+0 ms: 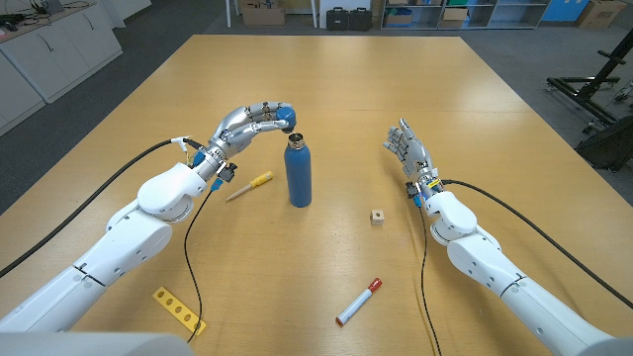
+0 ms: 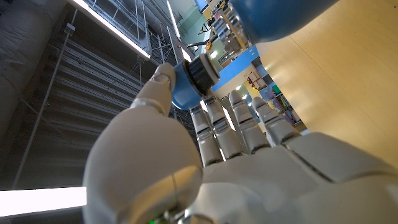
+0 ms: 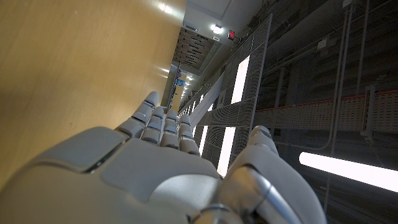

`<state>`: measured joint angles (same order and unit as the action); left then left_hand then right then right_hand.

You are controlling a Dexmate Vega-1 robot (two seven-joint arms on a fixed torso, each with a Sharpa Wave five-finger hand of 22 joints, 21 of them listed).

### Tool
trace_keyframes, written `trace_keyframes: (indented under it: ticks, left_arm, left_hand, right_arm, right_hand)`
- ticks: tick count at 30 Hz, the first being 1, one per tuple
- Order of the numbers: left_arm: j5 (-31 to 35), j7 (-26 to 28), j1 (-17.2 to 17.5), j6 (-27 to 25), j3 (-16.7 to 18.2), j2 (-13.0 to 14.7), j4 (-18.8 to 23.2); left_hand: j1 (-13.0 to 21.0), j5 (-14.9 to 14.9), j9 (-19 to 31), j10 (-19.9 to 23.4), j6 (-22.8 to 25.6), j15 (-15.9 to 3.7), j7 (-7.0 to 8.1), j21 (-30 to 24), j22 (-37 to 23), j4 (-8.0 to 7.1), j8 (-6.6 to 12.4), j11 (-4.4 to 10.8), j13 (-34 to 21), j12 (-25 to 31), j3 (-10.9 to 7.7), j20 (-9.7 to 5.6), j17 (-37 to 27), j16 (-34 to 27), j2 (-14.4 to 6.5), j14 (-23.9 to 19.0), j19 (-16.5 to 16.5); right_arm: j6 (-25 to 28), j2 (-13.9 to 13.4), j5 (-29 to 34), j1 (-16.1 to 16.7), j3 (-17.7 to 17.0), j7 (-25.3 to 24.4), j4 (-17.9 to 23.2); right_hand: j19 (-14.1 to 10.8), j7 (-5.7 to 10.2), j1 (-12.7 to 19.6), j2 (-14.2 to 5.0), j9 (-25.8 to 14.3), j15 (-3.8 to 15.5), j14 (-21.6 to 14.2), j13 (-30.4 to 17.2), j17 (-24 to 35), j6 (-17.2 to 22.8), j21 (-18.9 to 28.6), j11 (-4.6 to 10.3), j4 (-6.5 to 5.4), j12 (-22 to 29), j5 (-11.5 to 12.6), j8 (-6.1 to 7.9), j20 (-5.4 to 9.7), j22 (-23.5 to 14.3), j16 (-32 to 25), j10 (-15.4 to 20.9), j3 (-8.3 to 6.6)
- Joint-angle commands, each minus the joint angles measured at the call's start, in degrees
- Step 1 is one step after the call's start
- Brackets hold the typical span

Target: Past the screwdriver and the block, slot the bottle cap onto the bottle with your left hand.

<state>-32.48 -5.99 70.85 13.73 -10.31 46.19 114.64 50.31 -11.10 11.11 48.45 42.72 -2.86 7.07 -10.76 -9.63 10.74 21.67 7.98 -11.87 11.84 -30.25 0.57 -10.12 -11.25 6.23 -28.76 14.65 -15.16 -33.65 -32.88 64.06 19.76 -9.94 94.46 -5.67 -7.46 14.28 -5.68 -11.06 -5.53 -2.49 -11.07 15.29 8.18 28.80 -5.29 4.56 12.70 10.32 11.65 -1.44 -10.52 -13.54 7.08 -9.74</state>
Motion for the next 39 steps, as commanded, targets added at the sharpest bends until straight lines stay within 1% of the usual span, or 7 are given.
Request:
trace_keyframes:
  ticks: [1, 6, 14, 27, 39]
  left_arm:
    - [-0.64, -1.00, -1.58, 0.09, -2.07, 0.97, -0.92]
    - [-0.61, -1.58, -2.65, 0.34, -3.41, 0.80, -1.90]
    - [-0.43, -1.26, -3.36, 0.36, -4.35, 1.04, -2.04]
    - [-0.40, 0.65, -2.30, 0.55, -4.10, 1.62, -2.07]
    - [-0.54, 0.73, -2.22, 0.96, -4.27, 1.99, -2.34]
  left_hand:
    - [-3.17, -0.36, 0.34, 5.05, 5.49, -9.06, 4.92, 0.15, -0.17, -2.16, 0.27, 4.56, -0.22, 0.28, -2.06, 0.08, -0.19, 0.07, -3.38, -0.54, -0.44]
    - [-3.36, -0.39, 0.34, 5.15, 5.68, -9.02, 4.85, 0.11, -0.17, -2.17, 0.27, 4.59, -0.22, 0.26, -2.11, 0.24, -0.20, 0.04, -3.47, -0.63, -0.42]
    - [-3.55, -0.43, 0.33, 5.19, 5.67, -9.02, 4.73, 0.07, -0.17, -2.12, 0.15, 4.58, -0.22, 0.20, -2.21, 0.22, -0.20, 0.02, -3.56, -0.76, -0.38]
    - [-3.73, -0.50, 0.34, 5.09, 5.45, -8.98, 4.78, -0.01, -0.17, -1.95, -0.11, 4.62, -0.22, 0.05, -2.38, 0.53, -0.18, 0.06, -3.64, -0.85, -0.25]
    - [-3.87, -0.56, 0.34, 4.80, 5.21, -8.95, 4.78, -0.04, -0.18, -1.74, -0.39, 4.62, -0.22, -0.13, -2.52, 0.61, -0.15, 0.15, -3.59, -0.85, -0.22]
  right_arm:
    - [0.00, 0.04, -0.02, 0.19, -0.15, -0.19, 0.16]
    - [-0.40, 0.06, -0.10, 0.45, -0.36, -0.20, 0.05]
    - [-0.91, 0.09, -0.18, 0.62, -0.47, 0.07, -0.32]
    - [-1.02, 0.36, -0.53, 0.59, -0.38, 0.39, -1.02]
    - [-0.87, 0.41, -0.34, 0.51, -0.25, 0.18, -0.89]
  right_hand:
    - [-0.57, -0.27, -0.04, -0.41, -0.21, -0.29, -0.43, -0.16, 0.30, 0.36, -0.01, 0.07, 0.24, 0.01, -0.11, -0.09, -0.06, -0.13, 0.05, 0.23, -0.14]
    - [-0.63, -0.29, -0.04, -0.42, -0.21, -0.15, -0.39, -0.16, 0.30, 0.42, -0.05, 0.10, 0.24, -0.02, -0.11, -0.06, -0.06, -0.14, 0.07, 0.18, -0.14]
    - [-0.65, -0.27, -0.04, -0.43, -0.21, -0.16, -0.43, -0.16, 0.30, 0.39, -0.13, 0.10, 0.26, -0.01, -0.11, -0.08, -0.03, -0.14, 0.06, 0.21, -0.14]
    - [-0.73, -0.26, -0.05, -0.44, -0.21, -0.22, -0.32, -0.16, 0.31, 0.42, -0.26, 0.06, 0.27, 0.00, -0.12, -0.07, -0.03, -0.15, 0.13, 0.25, -0.13]
    - [-0.75, -0.22, -0.06, -0.46, -0.21, -0.27, -0.40, -0.16, 0.32, 0.45, -0.38, -0.01, 0.28, -0.02, -0.12, -0.06, -0.08, -0.15, 0.11, 0.24, -0.13]
